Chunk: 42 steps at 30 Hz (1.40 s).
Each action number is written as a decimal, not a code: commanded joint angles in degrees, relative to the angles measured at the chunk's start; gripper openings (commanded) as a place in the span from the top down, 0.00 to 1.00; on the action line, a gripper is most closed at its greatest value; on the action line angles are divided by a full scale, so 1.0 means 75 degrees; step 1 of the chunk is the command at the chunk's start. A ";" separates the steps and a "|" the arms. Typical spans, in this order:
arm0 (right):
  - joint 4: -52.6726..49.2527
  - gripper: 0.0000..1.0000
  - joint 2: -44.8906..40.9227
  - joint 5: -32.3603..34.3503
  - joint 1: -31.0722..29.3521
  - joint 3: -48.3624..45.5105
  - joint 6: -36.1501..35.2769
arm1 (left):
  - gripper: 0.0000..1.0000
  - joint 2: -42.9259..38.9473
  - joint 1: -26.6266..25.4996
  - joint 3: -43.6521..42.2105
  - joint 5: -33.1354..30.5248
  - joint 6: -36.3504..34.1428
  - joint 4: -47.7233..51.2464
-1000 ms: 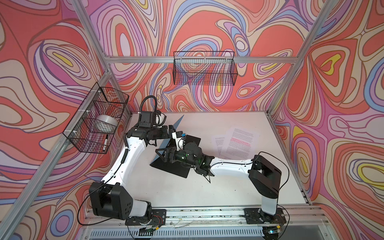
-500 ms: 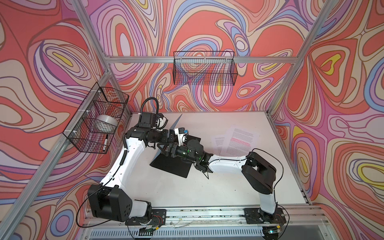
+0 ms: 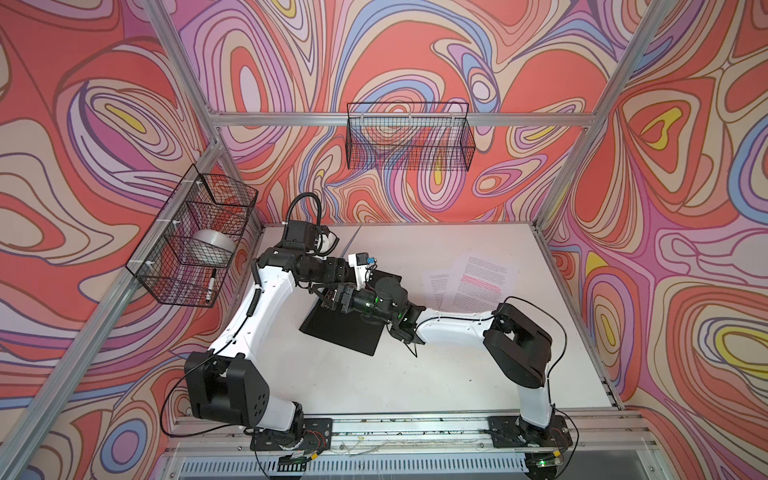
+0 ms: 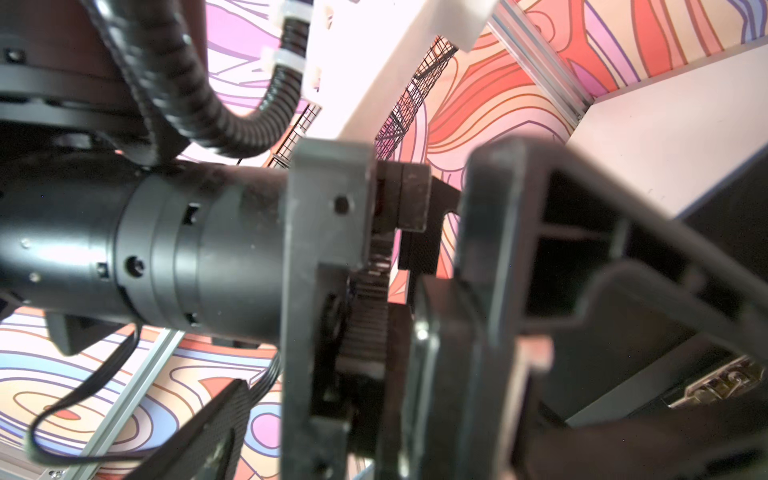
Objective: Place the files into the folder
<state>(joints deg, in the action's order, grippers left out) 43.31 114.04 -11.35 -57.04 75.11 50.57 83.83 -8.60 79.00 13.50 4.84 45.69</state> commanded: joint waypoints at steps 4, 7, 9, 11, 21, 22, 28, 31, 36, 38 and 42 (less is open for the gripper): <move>0.0208 0.03 0.0176 -0.0113 0.0045 0.0135 0.0040 | 0.29 0.0083 -0.0025 0.0201 -0.0643 -0.0448 0.0233; 0.0214 0.03 0.0194 -0.0134 0.0043 0.0153 0.0043 | 0.42 0.0093 -0.0036 0.0224 -0.0829 -0.0574 0.0230; 0.0212 0.03 0.0199 -0.0148 0.0042 0.0162 0.0055 | 0.52 0.0140 -0.0036 0.0265 -0.0912 -0.0637 0.0257; 0.0202 0.03 0.0194 -0.0162 0.0045 0.0179 0.0055 | 0.65 0.0232 -0.0037 0.0327 -0.1037 -0.0647 0.0322; -0.0032 0.04 -0.0063 0.0047 0.0046 -0.0188 0.0027 | 0.95 0.0559 -0.0035 0.0656 -0.1594 -0.0801 0.0586; -0.0097 0.04 -0.0170 0.0094 0.0046 -0.0297 0.0008 | 0.98 0.0576 -0.0034 0.0680 -0.1681 -0.0841 0.0603; -0.0926 0.04 -0.0978 0.0523 0.0036 -0.1144 -0.0154 | 1.00 0.0577 -0.0037 0.0838 -0.1830 -0.1052 0.0675; -0.1667 0.04 -0.1459 0.0784 0.0039 -0.1486 -0.0281 | 1.00 0.0523 -0.0037 0.1060 -0.1653 -0.1200 0.0760; -0.3348 0.04 -0.2225 0.1486 0.0049 -0.1854 -0.0335 | 1.00 0.0424 -0.0036 0.1742 -0.1044 -0.1096 0.1143; -0.3803 0.03 -0.2445 0.1833 0.0059 -0.2017 -0.0327 | 1.00 0.0412 -0.0025 0.1897 -0.0789 -0.0868 0.1241; -0.4225 0.03 -0.2903 0.2356 0.0162 -0.2462 -0.0105 | 1.00 0.0380 -0.0027 0.1811 -0.0599 -0.0187 0.1111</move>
<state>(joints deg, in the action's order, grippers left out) 18.81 93.78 1.02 -56.58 58.35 49.32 87.50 -8.67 92.05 5.67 -0.34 53.41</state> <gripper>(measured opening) 0.967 0.048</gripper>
